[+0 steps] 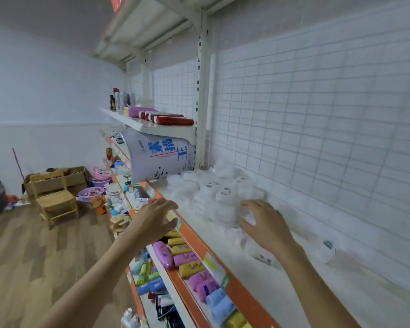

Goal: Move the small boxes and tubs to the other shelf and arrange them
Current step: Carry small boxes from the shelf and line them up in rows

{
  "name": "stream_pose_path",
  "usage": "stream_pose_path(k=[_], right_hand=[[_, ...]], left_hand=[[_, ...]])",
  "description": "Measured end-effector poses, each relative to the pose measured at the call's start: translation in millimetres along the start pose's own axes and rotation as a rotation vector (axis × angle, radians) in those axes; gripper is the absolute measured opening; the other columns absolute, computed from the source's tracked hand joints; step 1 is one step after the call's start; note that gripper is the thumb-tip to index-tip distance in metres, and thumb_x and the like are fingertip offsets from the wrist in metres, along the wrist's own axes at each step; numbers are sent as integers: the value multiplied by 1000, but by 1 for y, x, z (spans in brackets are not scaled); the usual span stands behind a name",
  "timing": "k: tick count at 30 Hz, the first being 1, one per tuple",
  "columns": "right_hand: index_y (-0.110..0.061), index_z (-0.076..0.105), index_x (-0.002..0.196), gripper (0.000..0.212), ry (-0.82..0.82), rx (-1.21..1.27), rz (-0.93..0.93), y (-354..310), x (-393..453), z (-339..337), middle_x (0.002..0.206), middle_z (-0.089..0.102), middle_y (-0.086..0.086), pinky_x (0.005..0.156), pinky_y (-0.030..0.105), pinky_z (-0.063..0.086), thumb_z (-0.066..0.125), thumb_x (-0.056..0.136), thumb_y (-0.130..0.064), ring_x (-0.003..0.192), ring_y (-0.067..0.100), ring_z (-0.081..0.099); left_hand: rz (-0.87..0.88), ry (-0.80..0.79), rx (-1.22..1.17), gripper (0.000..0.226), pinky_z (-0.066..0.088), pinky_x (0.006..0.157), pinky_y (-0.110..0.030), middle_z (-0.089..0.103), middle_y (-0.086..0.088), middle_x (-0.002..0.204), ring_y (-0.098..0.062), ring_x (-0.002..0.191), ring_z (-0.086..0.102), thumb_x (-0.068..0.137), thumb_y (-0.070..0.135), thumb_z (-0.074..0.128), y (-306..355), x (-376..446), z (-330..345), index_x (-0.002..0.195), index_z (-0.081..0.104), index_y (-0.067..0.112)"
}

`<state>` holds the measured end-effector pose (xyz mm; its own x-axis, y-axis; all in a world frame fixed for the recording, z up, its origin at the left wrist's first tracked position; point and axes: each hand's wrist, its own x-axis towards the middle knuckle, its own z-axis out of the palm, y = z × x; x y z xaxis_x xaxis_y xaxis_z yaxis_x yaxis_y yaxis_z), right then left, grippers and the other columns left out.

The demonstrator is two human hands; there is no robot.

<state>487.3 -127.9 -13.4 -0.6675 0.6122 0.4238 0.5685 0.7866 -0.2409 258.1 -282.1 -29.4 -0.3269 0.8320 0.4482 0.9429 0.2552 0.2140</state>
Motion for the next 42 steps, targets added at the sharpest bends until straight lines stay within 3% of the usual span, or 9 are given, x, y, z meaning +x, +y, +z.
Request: stream_pose_path(k=[12, 22, 24, 28, 34, 38, 42], right_hand=[[-24, 43, 132, 46, -77, -46, 75, 36, 136, 49, 137, 45, -3, 100, 34, 37, 51, 90, -41, 123, 17, 43], [-23, 45, 130, 44, -45, -151, 360, 53, 221, 92, 132, 48, -3, 95, 33, 38, 50, 90, -40, 119, 17, 45], [-23, 45, 129, 44, -42, -173, 429, 53, 238, 100, 131, 50, -3, 96, 34, 38, 51, 89, -41, 119, 17, 45], [-24, 45, 128, 51, -117, -282, 581, 50, 258, 118, 126, 52, 0, 92, 36, 38, 51, 85, -52, 114, 21, 48], [-25, 46, 125, 55, -187, -380, 714, 49, 268, 130, 121, 54, 1, 88, 35, 37, 46, 84, -61, 109, 22, 53], [-21, 43, 121, 45, -200, -422, 713, 46, 272, 131, 112, 60, 3, 84, 36, 38, 47, 88, -52, 100, 25, 57], [-14, 38, 116, 47, -204, -430, 708, 45, 273, 127, 93, 50, 1, 73, 33, 34, 55, 83, -43, 82, 23, 52]], left_hand=[[117, -67, -2, 37, 42, 92, -29, 55, 1, 122, -15, 113, 48, 89, 36, 53, -50, 156, 59, 123, 51, 22], [399, -155, -128, 40, 38, 93, -24, 53, 3, 127, -12, 114, 48, 89, 36, 55, -86, 293, 107, 126, 50, 22], [480, -237, -157, 45, 36, 96, -24, 49, 4, 131, -12, 119, 45, 86, 38, 58, -95, 313, 114, 128, 47, 25], [627, -619, -236, 76, 26, 108, -30, 31, 7, 144, -13, 134, 24, 75, 37, 71, -105, 336, 131, 139, 31, 33], [823, -713, -81, 91, 18, 111, -35, 22, 5, 146, -17, 134, 20, 69, 46, 74, -99, 350, 158, 142, 20, 36], [889, -596, -65, 88, 28, 104, -33, 33, 5, 135, -17, 123, 34, 64, 53, 75, -93, 351, 170, 137, 30, 31], [868, -661, -295, 87, 38, 97, -26, 33, 12, 121, -9, 112, 40, 59, 50, 80, -97, 355, 170, 131, 36, 28]])
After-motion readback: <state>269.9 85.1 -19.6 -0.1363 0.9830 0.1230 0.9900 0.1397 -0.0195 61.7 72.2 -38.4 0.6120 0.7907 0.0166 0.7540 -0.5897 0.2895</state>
